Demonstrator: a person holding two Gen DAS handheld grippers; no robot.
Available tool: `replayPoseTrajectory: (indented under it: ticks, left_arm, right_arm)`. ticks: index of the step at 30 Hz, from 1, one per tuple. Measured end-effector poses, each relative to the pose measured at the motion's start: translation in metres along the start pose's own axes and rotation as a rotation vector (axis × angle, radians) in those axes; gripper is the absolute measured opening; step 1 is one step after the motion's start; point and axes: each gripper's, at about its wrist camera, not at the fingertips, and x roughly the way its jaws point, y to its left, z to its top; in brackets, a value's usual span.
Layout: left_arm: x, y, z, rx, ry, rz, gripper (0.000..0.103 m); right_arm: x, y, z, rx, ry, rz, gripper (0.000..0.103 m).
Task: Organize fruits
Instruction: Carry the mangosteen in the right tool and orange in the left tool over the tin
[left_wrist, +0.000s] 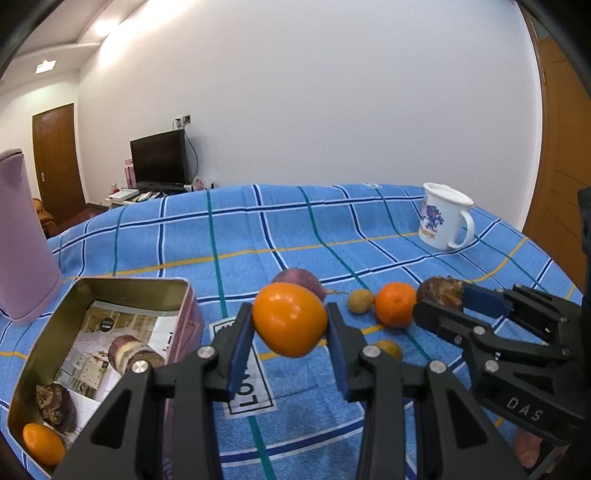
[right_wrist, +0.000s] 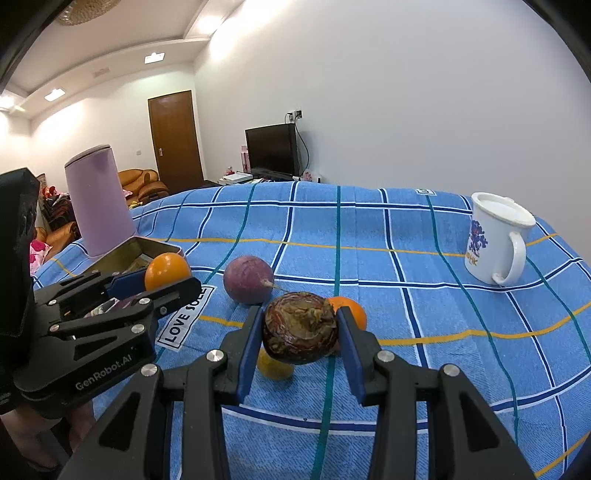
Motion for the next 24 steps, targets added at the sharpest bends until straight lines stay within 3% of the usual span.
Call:
replayPoseTrajectory:
  ticks: [24]
  left_arm:
    - [-0.024,-0.004,-0.002,0.016,-0.117,0.018,0.040]
  right_arm:
    - [-0.016,0.001,-0.001,-0.009,-0.082,0.024,0.042]
